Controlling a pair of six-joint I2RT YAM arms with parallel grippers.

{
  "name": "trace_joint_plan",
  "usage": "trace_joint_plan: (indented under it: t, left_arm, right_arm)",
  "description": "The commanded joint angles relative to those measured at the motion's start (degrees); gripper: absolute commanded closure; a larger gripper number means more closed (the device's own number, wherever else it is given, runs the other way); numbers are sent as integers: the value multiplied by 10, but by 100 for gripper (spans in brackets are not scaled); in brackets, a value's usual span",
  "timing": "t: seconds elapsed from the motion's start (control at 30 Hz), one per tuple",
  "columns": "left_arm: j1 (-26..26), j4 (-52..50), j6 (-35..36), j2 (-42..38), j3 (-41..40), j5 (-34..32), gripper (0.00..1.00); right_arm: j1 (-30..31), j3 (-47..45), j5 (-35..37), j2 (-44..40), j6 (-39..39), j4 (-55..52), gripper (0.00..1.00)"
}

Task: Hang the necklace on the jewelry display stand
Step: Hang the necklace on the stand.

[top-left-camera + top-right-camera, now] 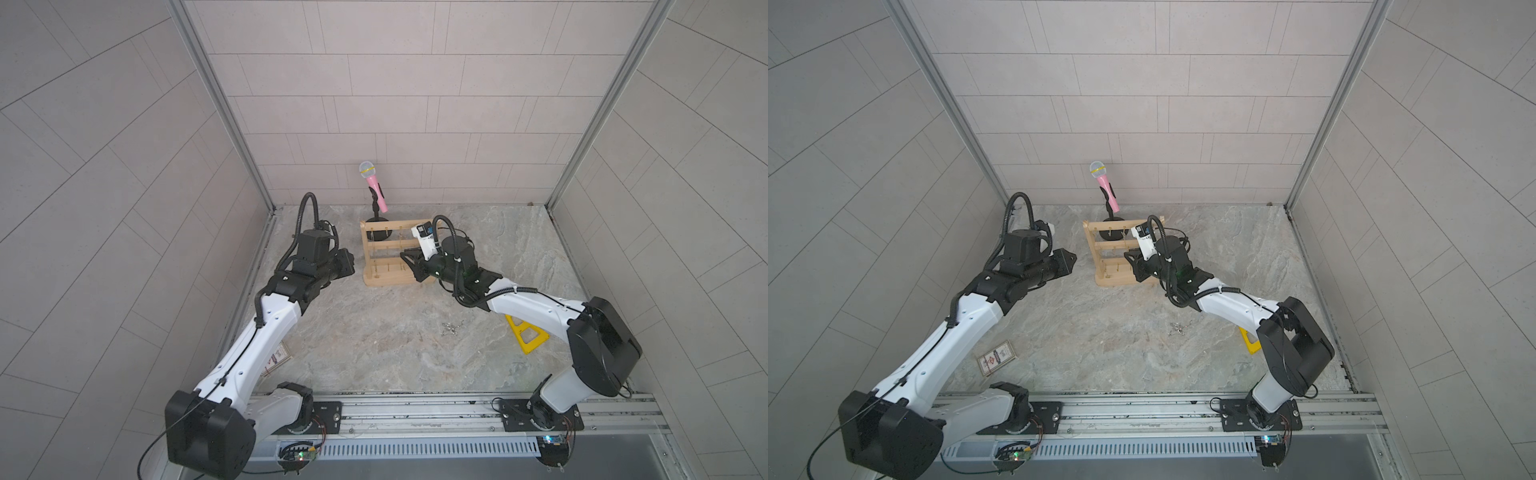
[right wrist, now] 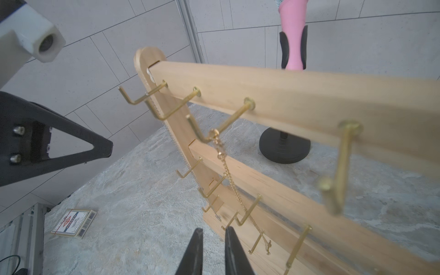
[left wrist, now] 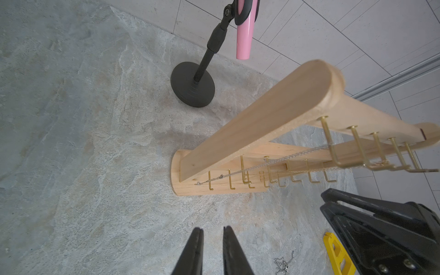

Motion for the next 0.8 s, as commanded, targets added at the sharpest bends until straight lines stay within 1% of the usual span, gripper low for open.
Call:
trace_joint_plan:
  t: [0.0, 0.43, 0.77]
  left_arm:
    - [3, 8, -3, -2, -6, -3, 80]
    - [4, 8, -3, -4, -5, -3, 80]
    - [6, 8, -2, -5, -6, -2, 80]
  right_arm:
    - [-8, 24, 9, 11, 10, 34, 80]
    - [-16, 56, -4, 28, 16, 34, 82]
    - [-16, 60, -8, 33, 18, 33, 83]
